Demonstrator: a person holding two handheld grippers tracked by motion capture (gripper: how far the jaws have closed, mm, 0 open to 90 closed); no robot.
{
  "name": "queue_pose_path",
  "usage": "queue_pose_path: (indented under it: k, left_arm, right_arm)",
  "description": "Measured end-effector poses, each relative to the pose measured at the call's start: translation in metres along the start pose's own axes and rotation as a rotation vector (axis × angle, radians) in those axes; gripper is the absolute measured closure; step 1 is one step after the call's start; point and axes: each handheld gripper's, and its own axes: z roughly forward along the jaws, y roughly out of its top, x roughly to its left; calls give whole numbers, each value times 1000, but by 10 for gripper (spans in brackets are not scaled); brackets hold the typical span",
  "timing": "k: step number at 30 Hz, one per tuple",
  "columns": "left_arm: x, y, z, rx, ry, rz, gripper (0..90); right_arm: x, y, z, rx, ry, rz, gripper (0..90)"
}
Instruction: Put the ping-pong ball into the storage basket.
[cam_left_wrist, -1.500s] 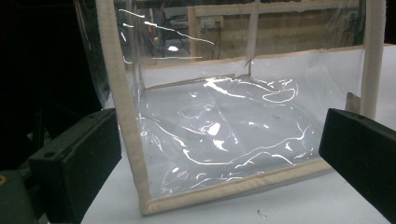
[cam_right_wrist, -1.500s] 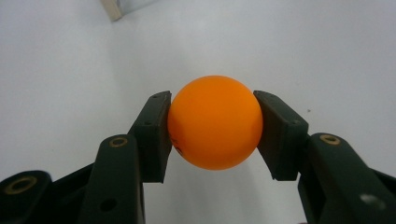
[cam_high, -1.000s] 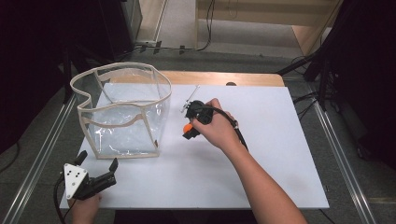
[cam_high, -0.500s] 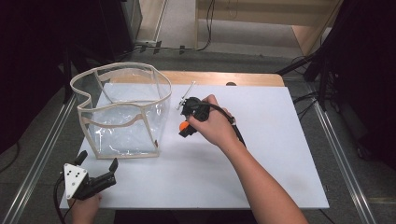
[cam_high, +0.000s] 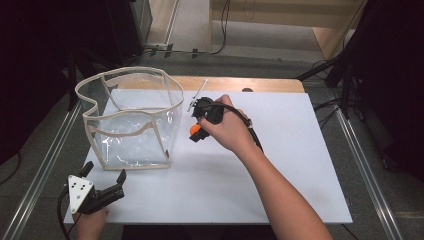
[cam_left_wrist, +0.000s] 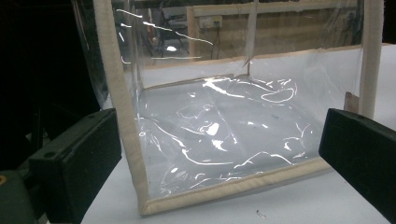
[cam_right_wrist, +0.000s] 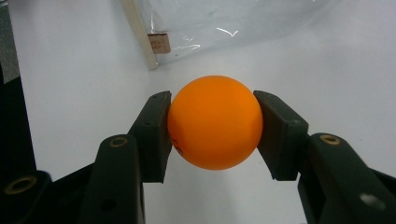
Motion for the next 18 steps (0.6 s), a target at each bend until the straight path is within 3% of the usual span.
queue_pose_path:
  k: [18]
  left_arm:
    - [1,0,0,0,-1,-5,0]
  right_arm:
    - [2,19,-20,-20,9,-23,476]
